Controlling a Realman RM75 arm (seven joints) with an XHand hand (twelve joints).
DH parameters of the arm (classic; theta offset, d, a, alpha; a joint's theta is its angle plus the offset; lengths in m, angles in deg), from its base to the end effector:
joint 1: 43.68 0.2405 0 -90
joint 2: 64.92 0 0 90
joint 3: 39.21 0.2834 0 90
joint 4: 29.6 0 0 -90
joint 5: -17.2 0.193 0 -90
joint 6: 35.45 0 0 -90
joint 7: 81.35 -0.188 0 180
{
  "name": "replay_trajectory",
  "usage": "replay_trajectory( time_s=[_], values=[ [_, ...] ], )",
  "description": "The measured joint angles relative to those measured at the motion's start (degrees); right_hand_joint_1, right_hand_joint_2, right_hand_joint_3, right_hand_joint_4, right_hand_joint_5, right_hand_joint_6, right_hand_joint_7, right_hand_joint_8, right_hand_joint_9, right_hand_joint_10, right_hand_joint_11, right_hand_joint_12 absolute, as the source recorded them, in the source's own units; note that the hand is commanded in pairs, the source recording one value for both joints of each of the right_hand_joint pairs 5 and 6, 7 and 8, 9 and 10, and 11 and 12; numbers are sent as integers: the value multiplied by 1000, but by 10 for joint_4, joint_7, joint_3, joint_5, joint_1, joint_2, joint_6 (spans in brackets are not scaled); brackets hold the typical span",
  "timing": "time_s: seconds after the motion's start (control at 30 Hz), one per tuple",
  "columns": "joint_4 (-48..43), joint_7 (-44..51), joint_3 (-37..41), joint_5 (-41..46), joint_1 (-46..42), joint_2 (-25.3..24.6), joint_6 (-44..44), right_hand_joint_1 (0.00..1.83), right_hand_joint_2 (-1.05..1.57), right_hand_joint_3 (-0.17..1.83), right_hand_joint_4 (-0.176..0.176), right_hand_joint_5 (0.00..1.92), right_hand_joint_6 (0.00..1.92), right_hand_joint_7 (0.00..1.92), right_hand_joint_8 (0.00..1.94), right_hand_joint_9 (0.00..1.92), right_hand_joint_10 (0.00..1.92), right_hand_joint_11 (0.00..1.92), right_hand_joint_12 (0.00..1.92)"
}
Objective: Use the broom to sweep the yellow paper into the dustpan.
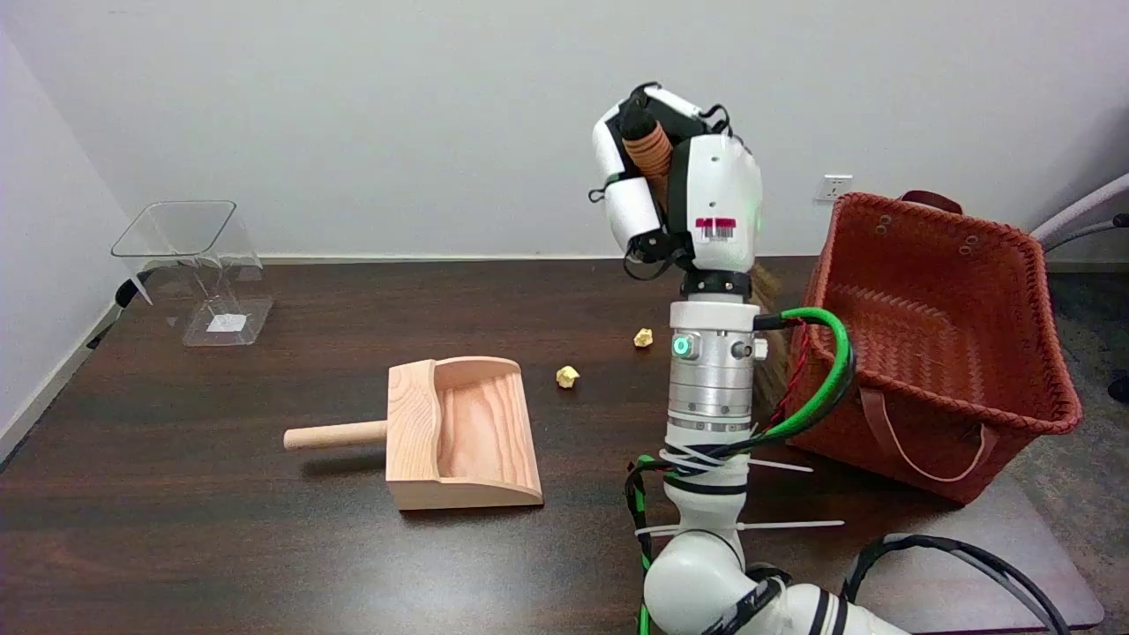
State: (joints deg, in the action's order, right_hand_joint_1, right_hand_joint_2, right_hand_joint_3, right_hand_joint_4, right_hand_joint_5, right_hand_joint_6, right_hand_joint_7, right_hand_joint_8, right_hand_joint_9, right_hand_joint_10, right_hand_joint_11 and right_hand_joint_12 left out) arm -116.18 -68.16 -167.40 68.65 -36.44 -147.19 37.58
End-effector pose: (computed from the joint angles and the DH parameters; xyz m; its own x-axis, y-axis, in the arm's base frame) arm -0.1532 -0.3084 0.2194 0.4031 0.7210 0.5636 -0.5775 -0.2774 0.7678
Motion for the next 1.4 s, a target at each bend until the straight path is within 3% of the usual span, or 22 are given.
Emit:
replay_trajectory(
  time_s=[0.93,1.4],
  values=[
    [209,-253,35,70,7,32,51,821,1571,611,0,1920,1920,1920,1920,1920,1920,1920,1920],
    [297,-319,49,76,22,50,57,824,1571,667,0,1920,1920,1920,1920,1920,1920,1920,1920]
  ],
)
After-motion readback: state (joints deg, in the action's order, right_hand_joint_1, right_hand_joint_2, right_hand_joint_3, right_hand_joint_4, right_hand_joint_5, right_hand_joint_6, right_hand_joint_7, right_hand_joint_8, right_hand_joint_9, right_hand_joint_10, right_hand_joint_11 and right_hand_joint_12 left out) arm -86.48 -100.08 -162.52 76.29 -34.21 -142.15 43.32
